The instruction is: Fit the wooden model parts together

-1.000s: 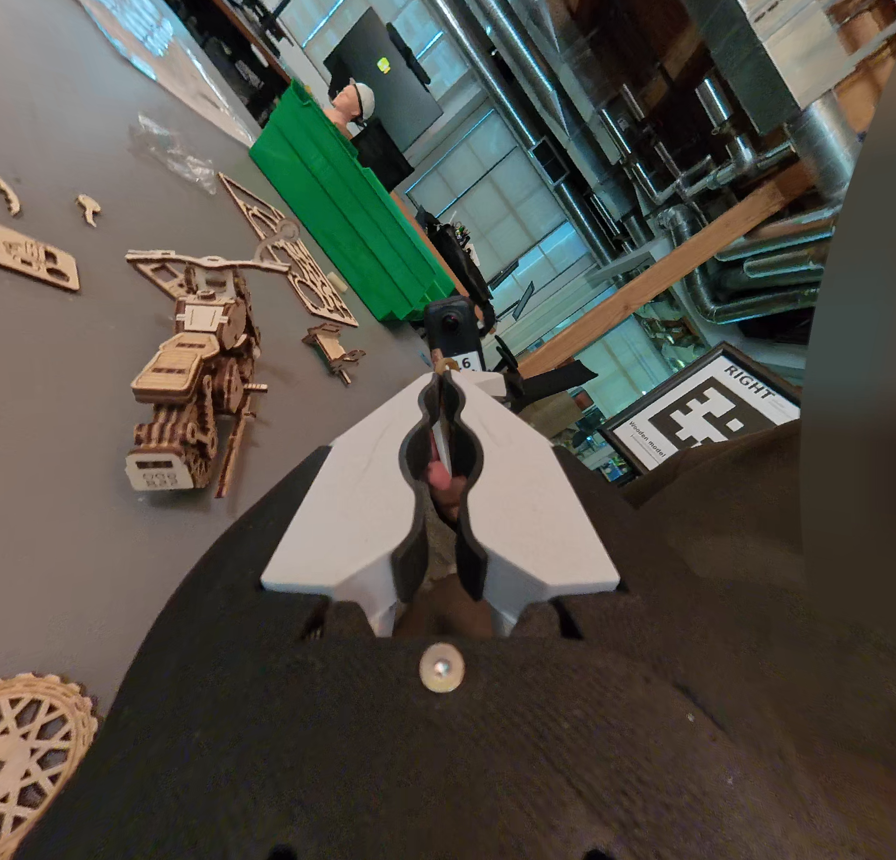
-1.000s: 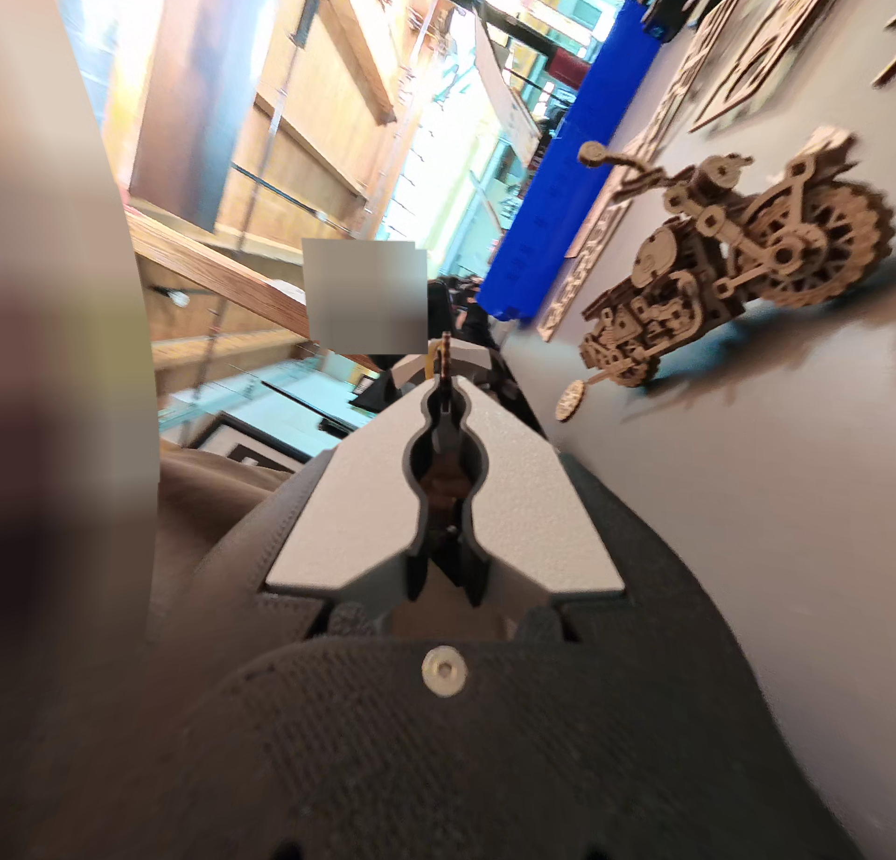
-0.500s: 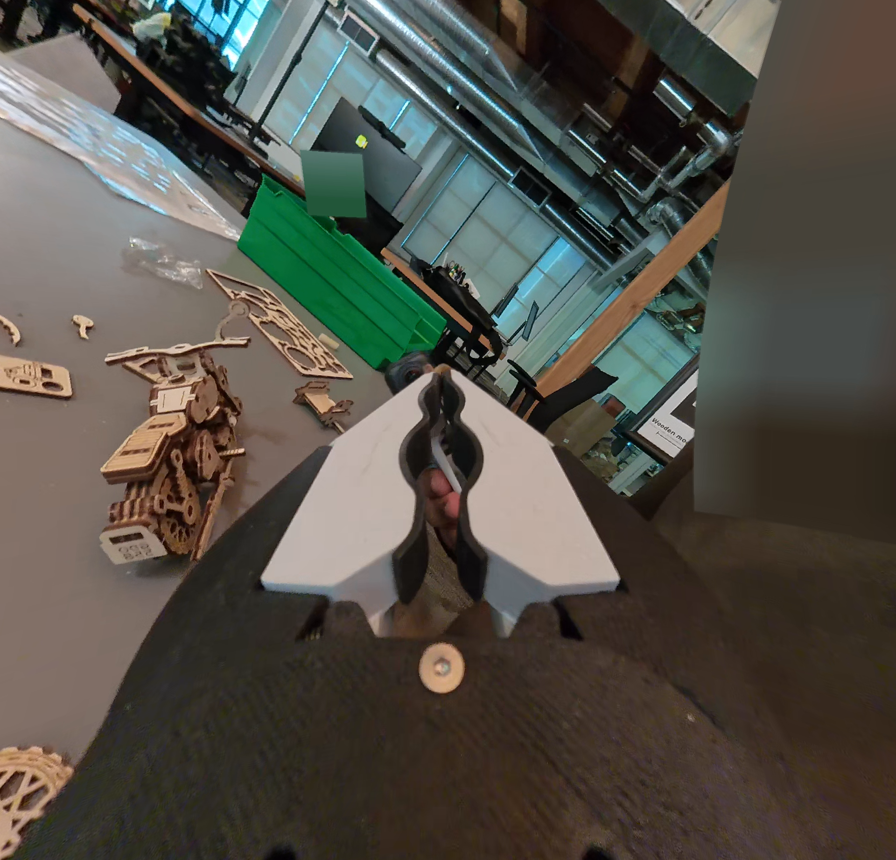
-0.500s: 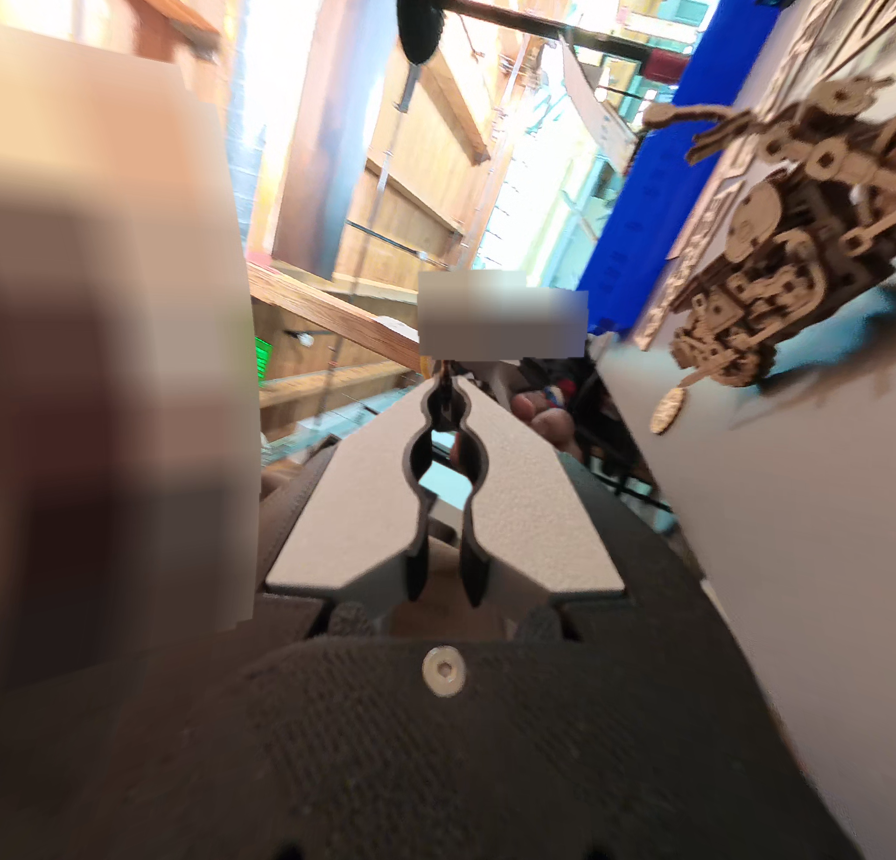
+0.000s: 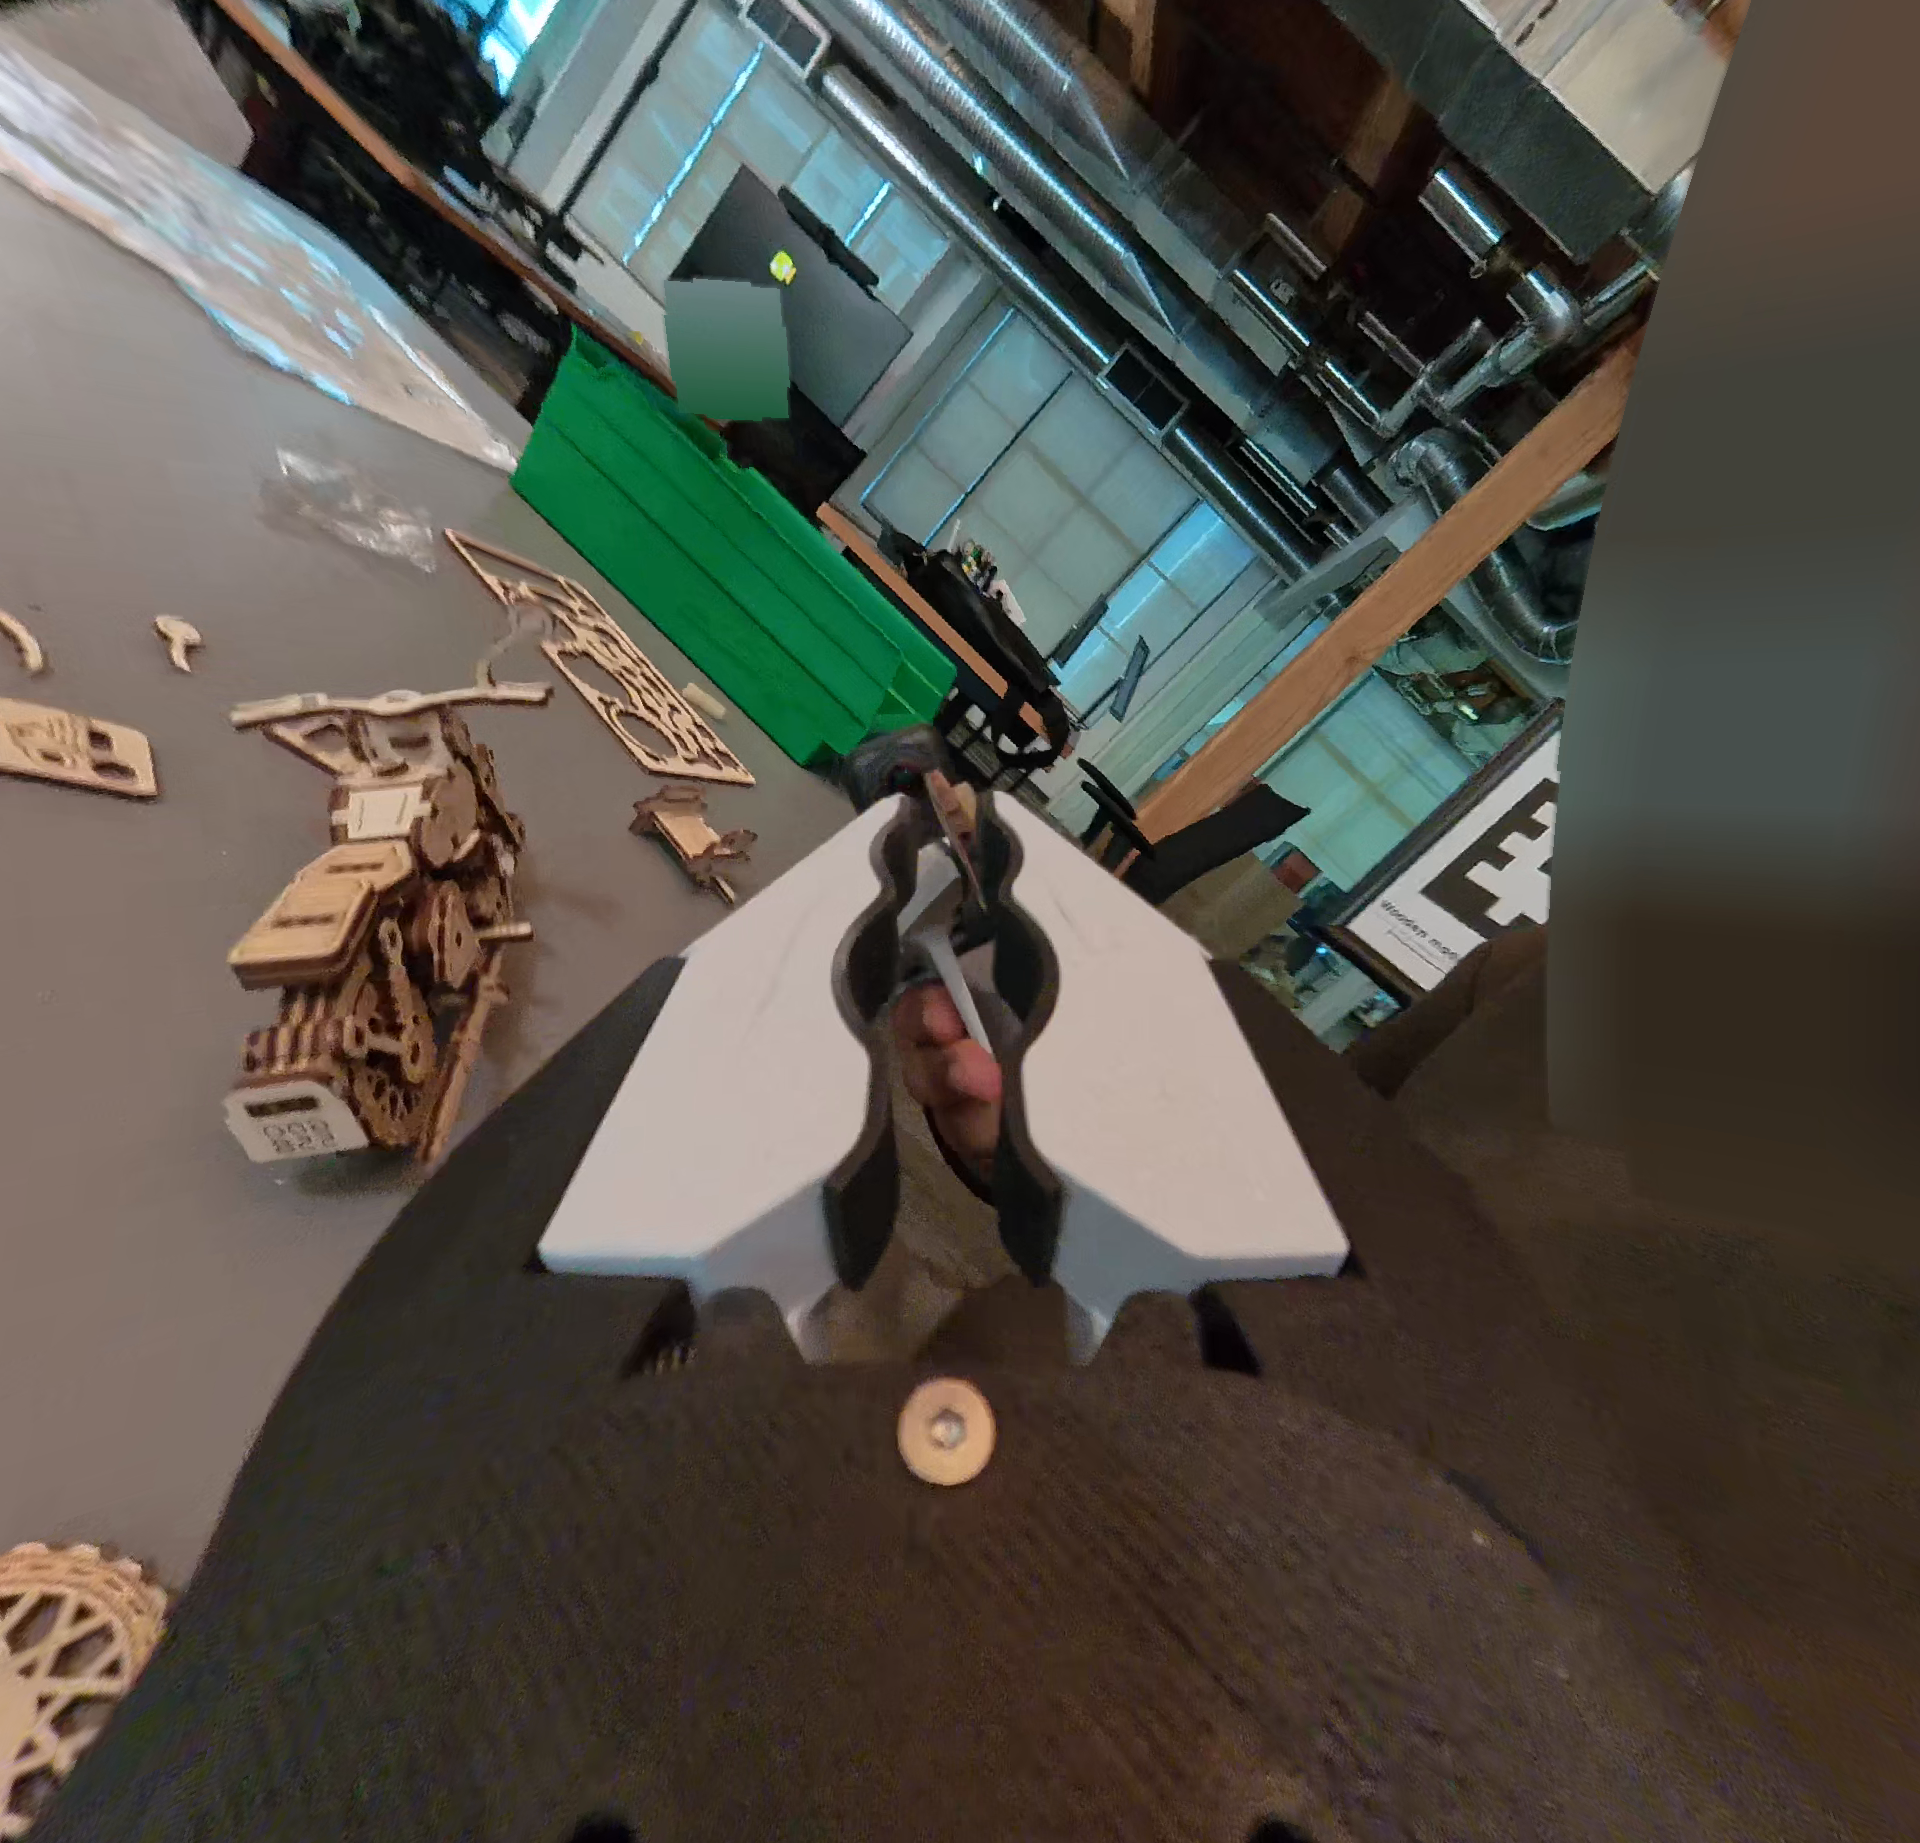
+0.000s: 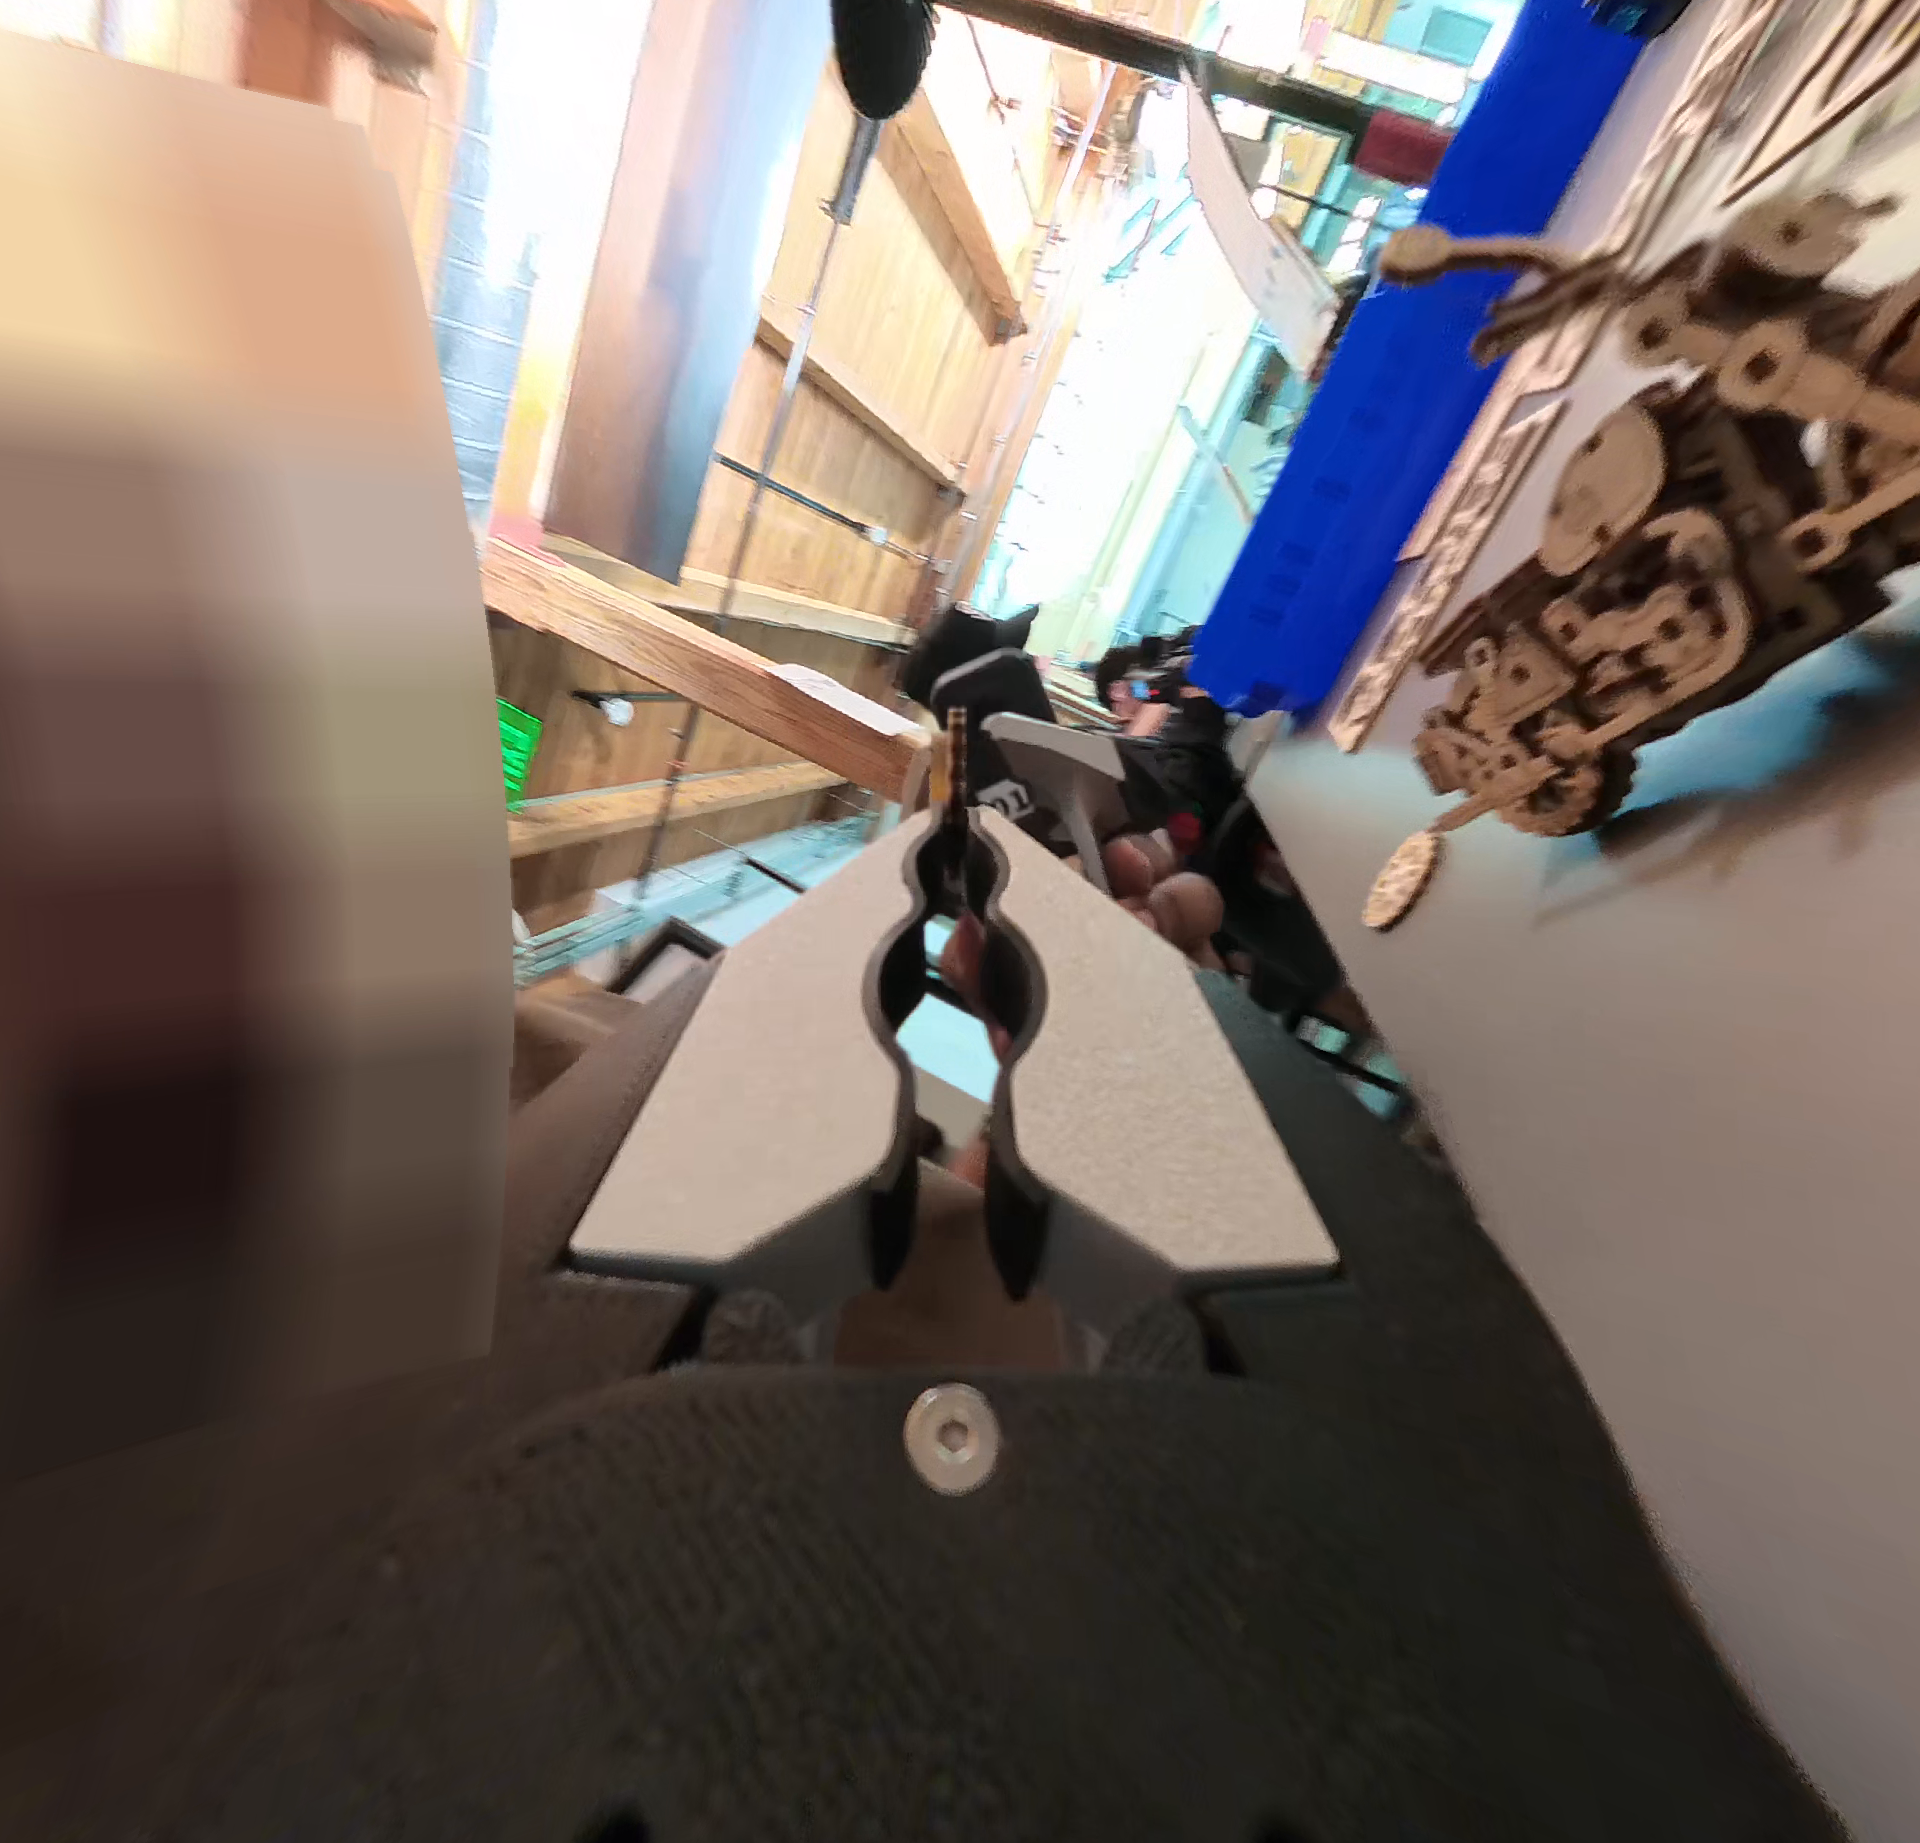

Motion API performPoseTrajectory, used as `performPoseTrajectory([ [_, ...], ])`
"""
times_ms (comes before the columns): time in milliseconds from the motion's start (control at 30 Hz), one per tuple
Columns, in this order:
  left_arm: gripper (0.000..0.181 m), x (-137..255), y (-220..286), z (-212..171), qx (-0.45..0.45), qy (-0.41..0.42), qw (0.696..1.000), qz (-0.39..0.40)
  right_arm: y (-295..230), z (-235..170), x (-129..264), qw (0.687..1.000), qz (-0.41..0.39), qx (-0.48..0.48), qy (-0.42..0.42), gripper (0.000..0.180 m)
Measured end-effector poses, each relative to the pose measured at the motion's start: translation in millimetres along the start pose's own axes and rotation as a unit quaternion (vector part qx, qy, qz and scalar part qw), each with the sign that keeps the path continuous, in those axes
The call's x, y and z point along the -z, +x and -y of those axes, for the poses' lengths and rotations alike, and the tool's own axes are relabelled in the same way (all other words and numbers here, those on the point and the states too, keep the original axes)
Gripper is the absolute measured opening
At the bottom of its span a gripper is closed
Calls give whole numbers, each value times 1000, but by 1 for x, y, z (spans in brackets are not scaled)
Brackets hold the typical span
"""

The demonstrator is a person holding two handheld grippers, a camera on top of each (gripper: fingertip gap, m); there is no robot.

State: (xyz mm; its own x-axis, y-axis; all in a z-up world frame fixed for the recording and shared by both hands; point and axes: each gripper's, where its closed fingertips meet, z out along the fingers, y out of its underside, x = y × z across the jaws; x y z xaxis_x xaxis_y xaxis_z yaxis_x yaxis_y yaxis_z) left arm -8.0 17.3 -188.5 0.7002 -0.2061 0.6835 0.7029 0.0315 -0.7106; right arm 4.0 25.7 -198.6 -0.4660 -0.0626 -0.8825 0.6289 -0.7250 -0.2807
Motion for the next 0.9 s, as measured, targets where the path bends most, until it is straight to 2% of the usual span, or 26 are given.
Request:
performPoseTrajectory([
  [233,13,1,-8,-9,82,-36,996,-12,8,-1,2,996,-53,62,-27,2],
  [567,2,1,-14,-12,87,-45,995,1,16,0,4,992,-83,84,-40,1],
  [900,7,0,-15,-14,84,-52,995,4,17,-1,4,992,-87,86,-44,2],
])
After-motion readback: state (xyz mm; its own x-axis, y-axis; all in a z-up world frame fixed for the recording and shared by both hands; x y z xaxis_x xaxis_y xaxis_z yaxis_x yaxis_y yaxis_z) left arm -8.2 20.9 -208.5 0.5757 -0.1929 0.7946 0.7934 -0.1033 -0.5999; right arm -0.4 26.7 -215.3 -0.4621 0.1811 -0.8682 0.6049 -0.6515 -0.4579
